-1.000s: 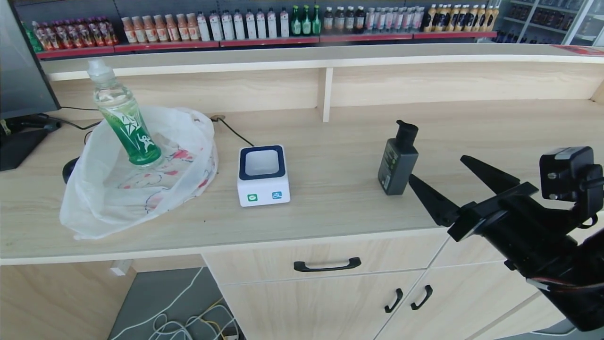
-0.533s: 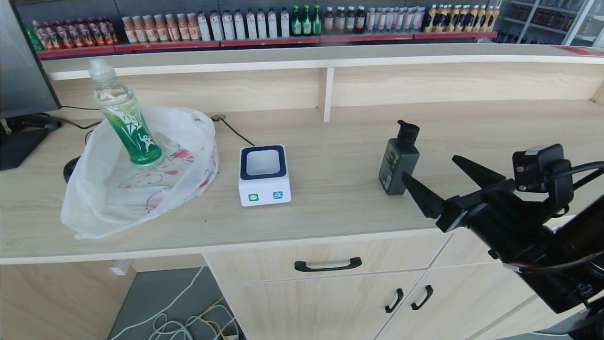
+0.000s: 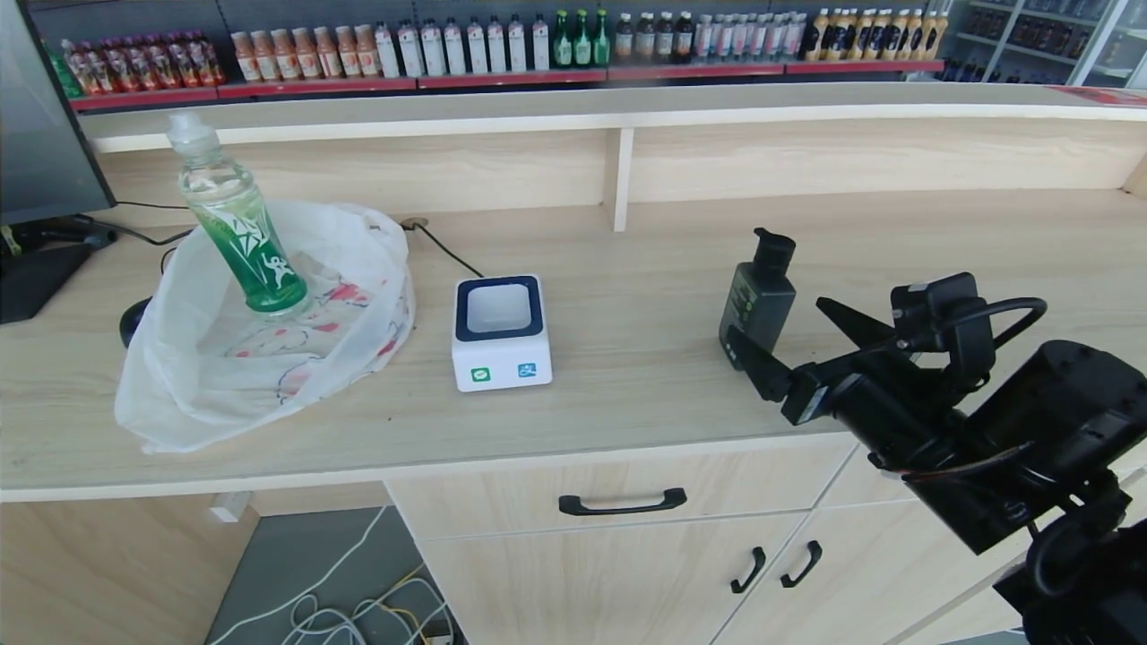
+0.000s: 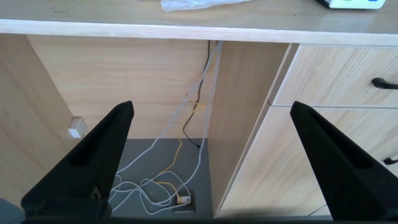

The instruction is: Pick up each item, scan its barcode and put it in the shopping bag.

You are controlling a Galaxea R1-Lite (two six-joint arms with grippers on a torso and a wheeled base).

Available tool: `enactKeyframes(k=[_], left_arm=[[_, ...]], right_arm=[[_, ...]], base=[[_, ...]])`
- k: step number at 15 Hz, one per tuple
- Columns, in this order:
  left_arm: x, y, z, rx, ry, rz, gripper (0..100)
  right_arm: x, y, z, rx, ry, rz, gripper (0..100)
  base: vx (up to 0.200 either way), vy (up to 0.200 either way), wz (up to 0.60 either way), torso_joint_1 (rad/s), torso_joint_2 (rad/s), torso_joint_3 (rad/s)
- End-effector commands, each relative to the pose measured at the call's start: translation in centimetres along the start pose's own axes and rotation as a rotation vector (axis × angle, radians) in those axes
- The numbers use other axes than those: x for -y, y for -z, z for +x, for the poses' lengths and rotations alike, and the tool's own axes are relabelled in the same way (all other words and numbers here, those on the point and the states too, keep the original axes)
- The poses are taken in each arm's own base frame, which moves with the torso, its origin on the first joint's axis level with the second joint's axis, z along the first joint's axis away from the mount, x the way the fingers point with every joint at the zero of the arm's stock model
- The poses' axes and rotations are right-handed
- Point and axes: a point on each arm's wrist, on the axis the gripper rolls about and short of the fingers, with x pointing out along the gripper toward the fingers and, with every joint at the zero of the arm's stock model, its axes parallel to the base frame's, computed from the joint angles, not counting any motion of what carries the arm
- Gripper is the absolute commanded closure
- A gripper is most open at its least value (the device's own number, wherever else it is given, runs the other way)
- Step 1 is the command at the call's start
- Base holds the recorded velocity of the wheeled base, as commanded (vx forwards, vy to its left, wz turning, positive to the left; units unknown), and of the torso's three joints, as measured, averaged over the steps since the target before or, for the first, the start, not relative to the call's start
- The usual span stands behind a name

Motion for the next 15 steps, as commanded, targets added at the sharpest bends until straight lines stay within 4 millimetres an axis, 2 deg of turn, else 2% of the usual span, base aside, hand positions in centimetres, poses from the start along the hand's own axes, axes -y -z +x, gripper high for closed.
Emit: enactKeyframes(k=[1, 8, 14, 15], left_arm=[[0.0, 0.0, 0.0, 0.0, -0.001, 0.0, 0], [0.0, 0.0, 0.0, 0.0, -0.001, 0.0, 0], [0.0, 0.0, 0.0, 0.0, -0.001, 0.0, 0], [0.0, 0.0, 0.0, 0.0, -0.001, 0.0, 0]], right_arm=[[0.2, 0.9, 1.0, -0.013, 0.012, -0.004, 0], [0.2, 1.8, 2.4, -0.016, 0.019, -0.006, 0], [0.0, 3.1, 4.5, -0.016, 0.042, 0.005, 0], [0.0, 3.2, 5.5, 0.002, 0.086, 0.01, 0]], base=[[0.0, 0.0, 0.0, 0.0, 0.0, 0.0], [0.0, 0.0, 0.0, 0.0, 0.0, 0.0], [0.0, 0.0, 0.0, 0.0, 0.0, 0.0], [0.0, 0.0, 0.0, 0.0, 0.0, 0.0]])
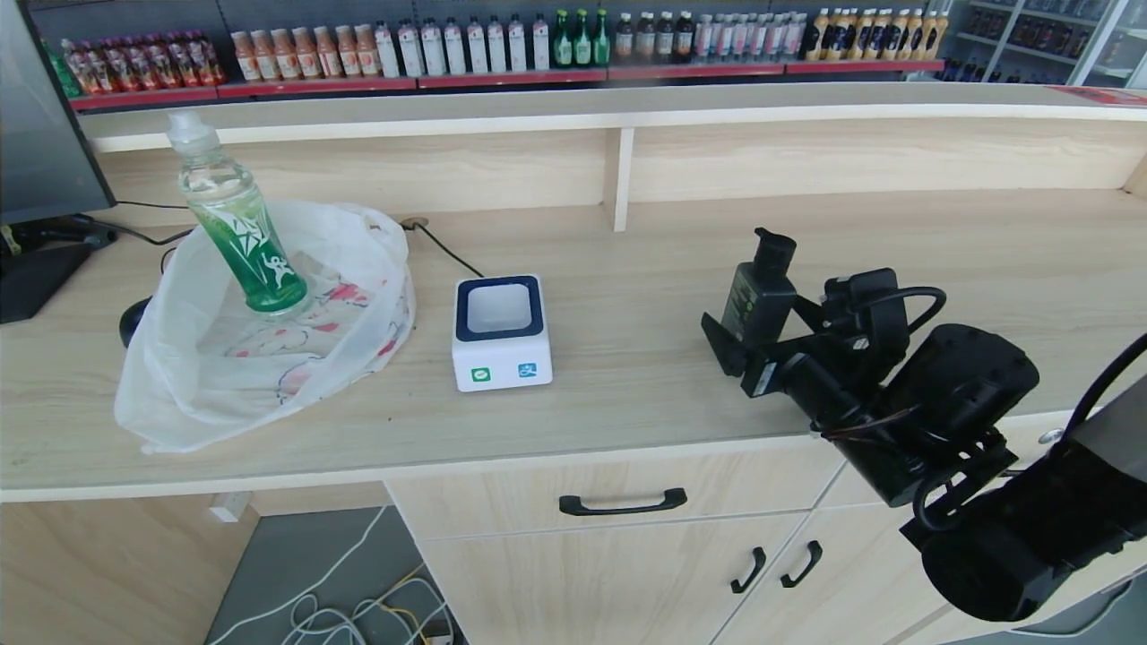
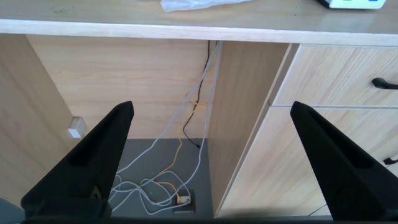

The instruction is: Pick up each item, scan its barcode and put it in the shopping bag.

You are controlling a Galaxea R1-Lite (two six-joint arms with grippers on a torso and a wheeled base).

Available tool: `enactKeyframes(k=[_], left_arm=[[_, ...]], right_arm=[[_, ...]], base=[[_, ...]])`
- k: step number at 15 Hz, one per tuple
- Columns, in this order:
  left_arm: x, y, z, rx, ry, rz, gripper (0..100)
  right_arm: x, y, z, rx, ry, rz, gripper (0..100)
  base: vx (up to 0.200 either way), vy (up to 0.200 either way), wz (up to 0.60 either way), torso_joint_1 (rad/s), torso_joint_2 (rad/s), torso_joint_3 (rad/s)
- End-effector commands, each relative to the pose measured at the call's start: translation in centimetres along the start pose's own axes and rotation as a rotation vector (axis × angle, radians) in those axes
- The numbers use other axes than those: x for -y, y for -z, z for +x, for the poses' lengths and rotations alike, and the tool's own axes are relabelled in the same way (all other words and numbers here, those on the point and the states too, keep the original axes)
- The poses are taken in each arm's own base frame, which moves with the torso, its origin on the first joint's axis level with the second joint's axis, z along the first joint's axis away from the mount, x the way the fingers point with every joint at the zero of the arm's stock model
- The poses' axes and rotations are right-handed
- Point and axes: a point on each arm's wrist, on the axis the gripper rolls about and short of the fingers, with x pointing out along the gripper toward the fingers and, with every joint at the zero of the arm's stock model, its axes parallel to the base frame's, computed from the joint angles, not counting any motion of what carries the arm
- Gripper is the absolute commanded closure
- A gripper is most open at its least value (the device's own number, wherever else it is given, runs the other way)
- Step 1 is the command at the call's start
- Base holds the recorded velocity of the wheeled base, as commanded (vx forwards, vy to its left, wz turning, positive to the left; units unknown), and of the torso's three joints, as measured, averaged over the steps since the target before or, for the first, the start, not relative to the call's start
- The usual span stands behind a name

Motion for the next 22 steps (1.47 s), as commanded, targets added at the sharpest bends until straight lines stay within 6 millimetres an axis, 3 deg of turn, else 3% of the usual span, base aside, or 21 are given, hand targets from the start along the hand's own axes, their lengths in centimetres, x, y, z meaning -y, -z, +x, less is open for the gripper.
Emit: enactKeyframes(k=[1, 17, 18, 22], left_arm=[[0.0, 0.0, 0.0, 0.0, 0.0, 0.0, 0], [0.0, 0.0, 0.0, 0.0, 0.0, 0.0, 0], [0.0, 0.0, 0.0, 0.0, 0.0, 0.0, 0], [0.0, 0.0, 0.0, 0.0, 0.0, 0.0, 0]], right_arm=[[-0.2, 0.7, 1.0, 0.0, 0.035, 0.0, 0], [0.6, 0.8, 2.6, 0.034, 0.088, 0.032, 0], [0.6, 0.8, 2.6, 0.034, 0.09, 0.032, 100], [0.6, 0.8, 2.5, 0.032, 0.096, 0.034, 100]], base=[[0.0, 0.0, 0.0, 0.0, 0.0, 0.0], [0.0, 0.0, 0.0, 0.0, 0.0, 0.0], [0.0, 0.0, 0.0, 0.0, 0.0, 0.0], [0.0, 0.0, 0.0, 0.0, 0.0, 0.0]])
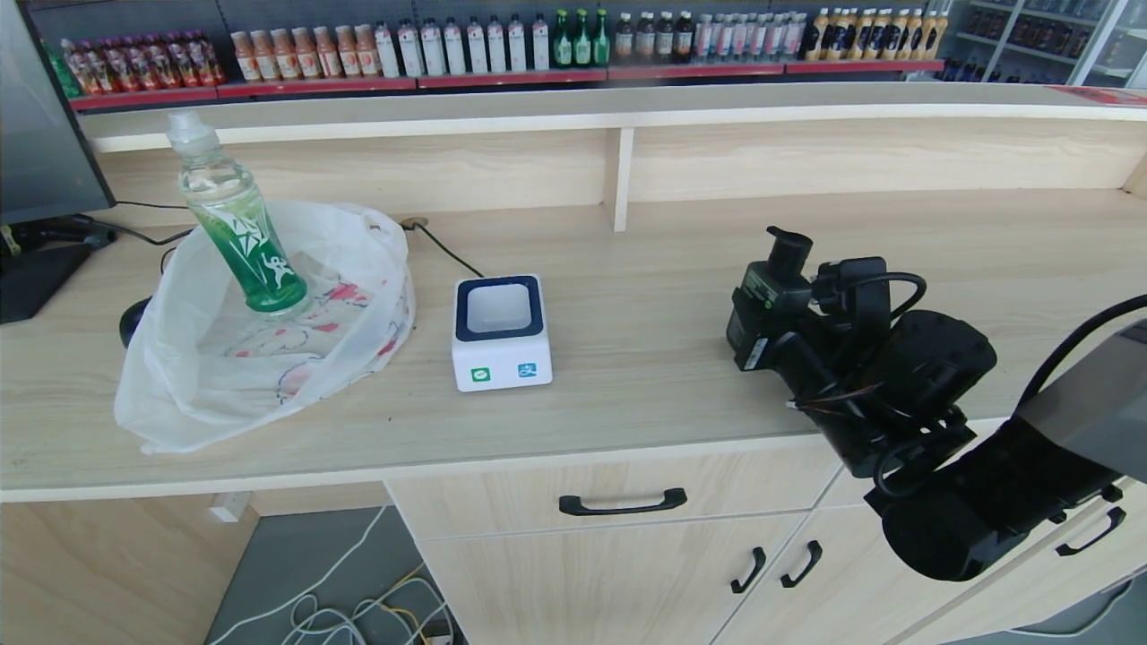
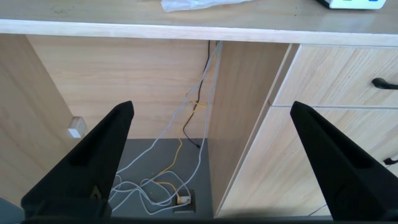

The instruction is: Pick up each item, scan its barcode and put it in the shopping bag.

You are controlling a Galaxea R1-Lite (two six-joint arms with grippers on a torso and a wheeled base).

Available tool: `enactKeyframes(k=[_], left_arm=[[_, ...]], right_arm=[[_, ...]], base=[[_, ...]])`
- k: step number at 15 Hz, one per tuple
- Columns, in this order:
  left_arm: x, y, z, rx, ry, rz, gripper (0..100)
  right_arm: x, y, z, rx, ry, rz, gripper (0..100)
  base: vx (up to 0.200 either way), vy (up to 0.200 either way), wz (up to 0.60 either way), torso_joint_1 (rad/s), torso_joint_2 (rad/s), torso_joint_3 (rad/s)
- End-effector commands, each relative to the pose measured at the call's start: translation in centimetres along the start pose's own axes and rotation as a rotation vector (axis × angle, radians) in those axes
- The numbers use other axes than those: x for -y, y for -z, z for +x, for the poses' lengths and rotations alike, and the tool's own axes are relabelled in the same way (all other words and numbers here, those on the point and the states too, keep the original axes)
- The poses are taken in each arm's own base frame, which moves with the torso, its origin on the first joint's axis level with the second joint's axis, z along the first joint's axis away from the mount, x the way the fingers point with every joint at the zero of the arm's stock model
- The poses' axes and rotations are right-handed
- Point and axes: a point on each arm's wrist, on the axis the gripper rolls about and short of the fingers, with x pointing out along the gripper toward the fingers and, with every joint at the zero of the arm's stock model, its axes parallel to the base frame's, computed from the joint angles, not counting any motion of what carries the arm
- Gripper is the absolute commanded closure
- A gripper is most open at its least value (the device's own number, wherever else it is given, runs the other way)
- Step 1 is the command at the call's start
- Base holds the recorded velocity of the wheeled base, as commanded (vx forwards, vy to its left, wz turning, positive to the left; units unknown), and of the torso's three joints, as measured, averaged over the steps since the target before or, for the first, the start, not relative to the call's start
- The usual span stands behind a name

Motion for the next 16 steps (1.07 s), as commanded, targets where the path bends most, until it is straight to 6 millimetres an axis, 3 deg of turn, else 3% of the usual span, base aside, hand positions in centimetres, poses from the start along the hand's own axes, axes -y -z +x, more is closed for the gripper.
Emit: enactKeyframes(k=[1, 10, 16], left_arm=[[0.0, 0.0, 0.0, 0.0, -0.001, 0.0, 0], [0.0, 0.0, 0.0, 0.0, -0.001, 0.0, 0], [0.0, 0.0, 0.0, 0.0, -0.001, 0.0, 0]], right_arm=[[0.0, 0.0, 0.0, 0.002, -0.001, 0.0, 100], [0.1, -0.4, -0.2, 0.007, 0.013, 0.005, 100], [0.5, -2.6, -1.1, 0.049, 0.027, 0.029, 100]], base=[[0.0, 0.0, 0.0, 0.0, 0.0, 0.0], [0.0, 0.0, 0.0, 0.0, 0.0, 0.0], [0.0, 0.0, 0.0, 0.0, 0.0, 0.0]])
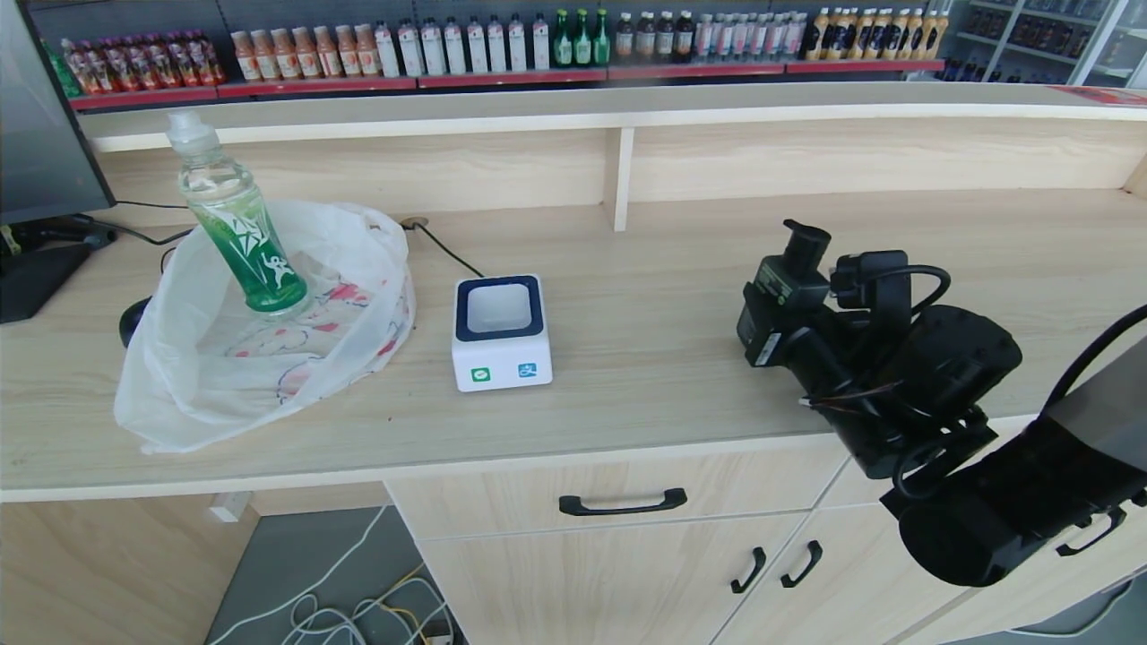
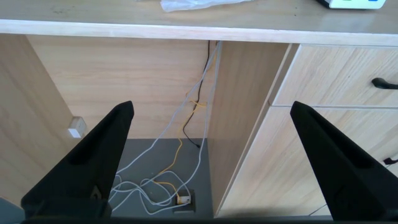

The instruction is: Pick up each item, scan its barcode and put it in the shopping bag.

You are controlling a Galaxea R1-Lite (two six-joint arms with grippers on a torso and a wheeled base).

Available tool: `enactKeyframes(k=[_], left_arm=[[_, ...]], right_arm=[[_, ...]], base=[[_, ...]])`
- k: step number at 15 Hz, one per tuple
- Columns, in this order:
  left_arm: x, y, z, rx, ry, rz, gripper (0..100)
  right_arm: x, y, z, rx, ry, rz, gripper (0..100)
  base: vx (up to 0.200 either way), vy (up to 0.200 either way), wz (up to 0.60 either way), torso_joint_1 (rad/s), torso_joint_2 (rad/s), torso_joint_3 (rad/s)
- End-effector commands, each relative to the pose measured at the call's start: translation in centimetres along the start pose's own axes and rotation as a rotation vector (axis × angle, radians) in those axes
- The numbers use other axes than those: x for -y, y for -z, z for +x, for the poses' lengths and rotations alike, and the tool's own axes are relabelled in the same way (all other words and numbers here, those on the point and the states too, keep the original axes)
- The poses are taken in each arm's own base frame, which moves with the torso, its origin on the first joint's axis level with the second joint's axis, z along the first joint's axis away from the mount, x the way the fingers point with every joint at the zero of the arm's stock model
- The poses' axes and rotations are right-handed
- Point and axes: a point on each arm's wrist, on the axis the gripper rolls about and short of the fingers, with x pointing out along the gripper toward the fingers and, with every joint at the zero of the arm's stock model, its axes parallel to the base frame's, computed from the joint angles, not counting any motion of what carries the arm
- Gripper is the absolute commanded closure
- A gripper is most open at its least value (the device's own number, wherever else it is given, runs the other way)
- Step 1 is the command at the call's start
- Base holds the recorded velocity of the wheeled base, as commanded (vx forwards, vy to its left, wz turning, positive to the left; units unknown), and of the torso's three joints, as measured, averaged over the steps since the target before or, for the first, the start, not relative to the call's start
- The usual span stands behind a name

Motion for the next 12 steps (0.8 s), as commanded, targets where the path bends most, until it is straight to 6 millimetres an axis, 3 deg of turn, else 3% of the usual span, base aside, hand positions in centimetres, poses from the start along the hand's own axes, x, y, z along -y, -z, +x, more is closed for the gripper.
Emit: enactKeyframes(k=[1, 9, 12], left_arm=[[0.0, 0.0, 0.0, 0.0, 0.0, 0.0, 0], [0.0, 0.0, 0.0, 0.0, 0.0, 0.0, 0], [0.0, 0.0, 0.0, 0.0, 0.0, 0.0, 0]], right_arm=[[0.3, -1.8, -0.7, 0.04, 0.013, 0.022, 100], [0.8, -4.8, -4.4, 0.057, 0.008, 0.045, 100], [0.0, -5.9, -6.9, 0.05, -0.046, 0.061, 100]], base=[[0.0, 0.0, 0.0, 0.0, 0.0, 0.0], [0.0, 0.0, 0.0, 0.0, 0.0, 0.0], [0.0, 0.0, 0.0, 0.0, 0.0, 0.0]])
